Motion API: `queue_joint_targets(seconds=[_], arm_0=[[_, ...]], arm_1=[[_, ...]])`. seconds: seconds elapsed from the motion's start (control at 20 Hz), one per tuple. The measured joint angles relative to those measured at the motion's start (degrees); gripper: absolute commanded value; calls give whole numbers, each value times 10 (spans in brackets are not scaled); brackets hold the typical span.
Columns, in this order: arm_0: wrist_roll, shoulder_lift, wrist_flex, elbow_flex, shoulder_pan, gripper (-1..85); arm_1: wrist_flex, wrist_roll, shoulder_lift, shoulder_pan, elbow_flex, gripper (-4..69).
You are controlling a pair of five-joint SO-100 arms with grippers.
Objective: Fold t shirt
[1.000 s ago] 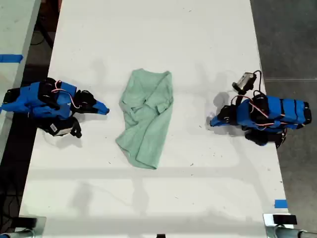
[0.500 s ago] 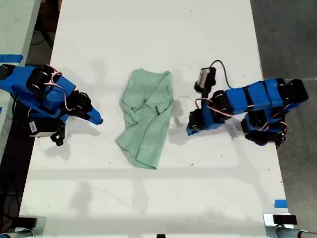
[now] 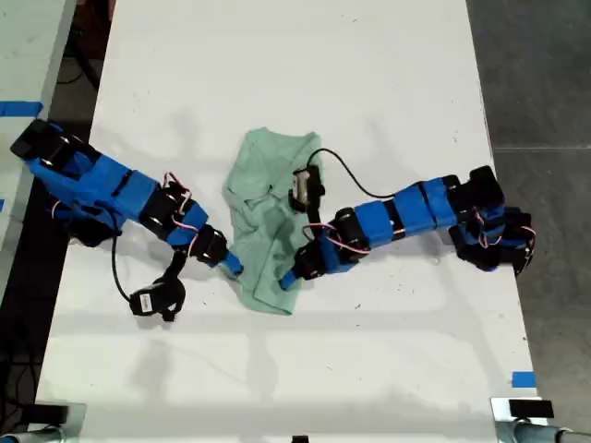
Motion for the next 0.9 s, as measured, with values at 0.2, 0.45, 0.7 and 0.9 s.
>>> queue_joint_targets(seconds=[0.2,0.45,0.7,0.9], arm_0=[[26,-163,0,-116,0,219],[30,-299,0,-229,11,130],[34,-365,11,-324,33,0],[34,-371,12,-333,39,0]], arm_1=[[-37,-16,-45,-8,0,242],[-71,-24,-79,-11,-22,237],[-103,-27,-114,-17,-37,168],[-102,4,-124,-33,-49,2]])
